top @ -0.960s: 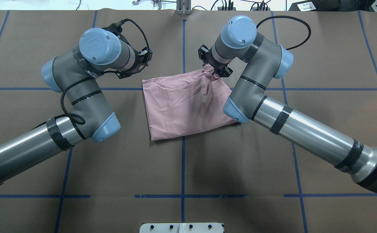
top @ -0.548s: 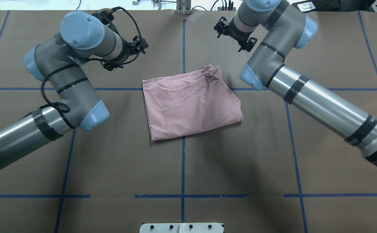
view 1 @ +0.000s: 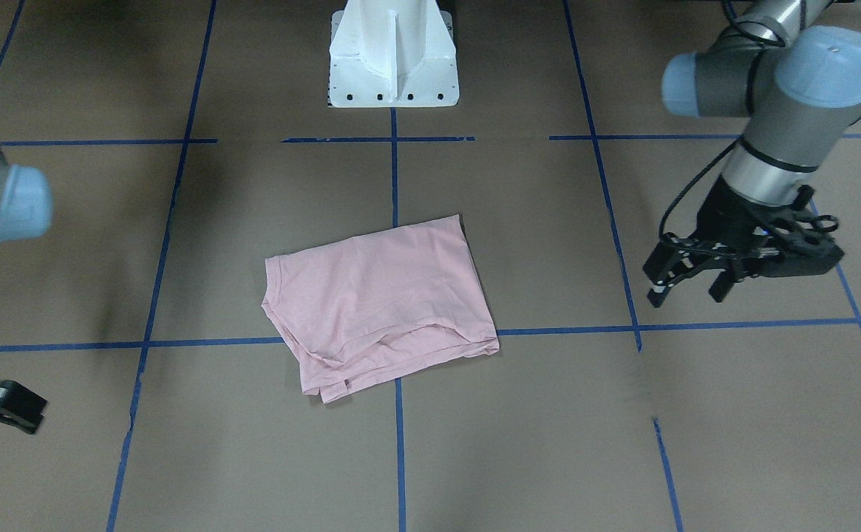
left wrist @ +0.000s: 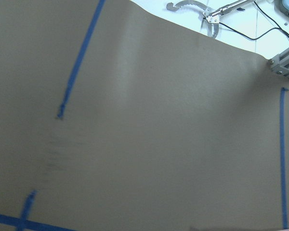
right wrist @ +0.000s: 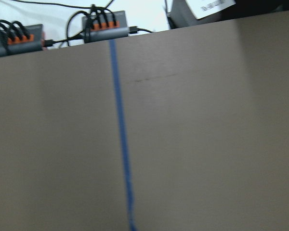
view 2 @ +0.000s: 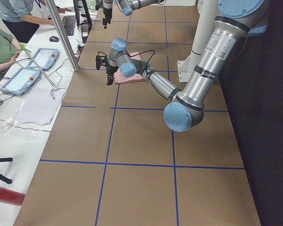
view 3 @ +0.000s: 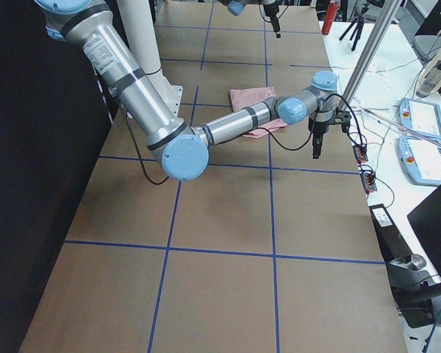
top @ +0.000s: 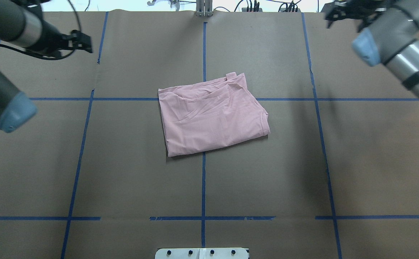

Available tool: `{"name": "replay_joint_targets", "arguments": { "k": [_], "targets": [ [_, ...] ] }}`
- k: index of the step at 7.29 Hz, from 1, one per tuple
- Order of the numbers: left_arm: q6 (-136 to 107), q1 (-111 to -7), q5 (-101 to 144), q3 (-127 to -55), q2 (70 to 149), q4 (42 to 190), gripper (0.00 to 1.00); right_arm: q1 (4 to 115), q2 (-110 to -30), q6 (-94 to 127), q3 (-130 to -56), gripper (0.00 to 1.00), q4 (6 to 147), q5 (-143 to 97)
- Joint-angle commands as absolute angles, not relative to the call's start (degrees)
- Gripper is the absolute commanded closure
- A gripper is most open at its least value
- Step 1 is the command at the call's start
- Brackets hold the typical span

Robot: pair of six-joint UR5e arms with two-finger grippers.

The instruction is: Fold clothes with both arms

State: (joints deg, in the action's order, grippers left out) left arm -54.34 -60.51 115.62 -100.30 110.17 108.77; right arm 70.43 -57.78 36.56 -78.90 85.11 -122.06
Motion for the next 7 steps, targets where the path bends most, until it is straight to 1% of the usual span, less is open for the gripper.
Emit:
{"name": "replay_joint_targets", "arguments": {
  "k": [1,3,4,5,6,7],
  "targets": [
    [-30.87,-70.71,120.23,-102.56,100.24,106.36,0.00,82.39,-70.52,7.93,-87.07,0.00,94.98,-128.03],
    [-9.17,-78.36,121.02,-102.22,93.90,103.55,0.00,88.57,-81.07,-5.22,-88.33,0.00,95.10,-132.51],
    [-2.35,-81.18,126.94,-101.78,91.00,103.36,0.00,90.68,-84.34,-6.23,-88.50,0.00,94.84,-135.24],
    [-2.37,-81.82,131.61,-101.69,87.57,103.53,0.00,90.79,-84.72,-5.98,-88.85,0.00,94.83,-134.31],
    [-3.85,-81.30,131.66,-100.38,87.54,104.23,0.00,90.79,-84.99,-5.98,-89.21,0.00,94.92,-134.56],
    [-3.87,-81.21,131.49,-95.59,89.11,106.15,0.00,90.79,-85.51,-5.45,-89.30,0.00,94.83,-134.21]
  ]
}}
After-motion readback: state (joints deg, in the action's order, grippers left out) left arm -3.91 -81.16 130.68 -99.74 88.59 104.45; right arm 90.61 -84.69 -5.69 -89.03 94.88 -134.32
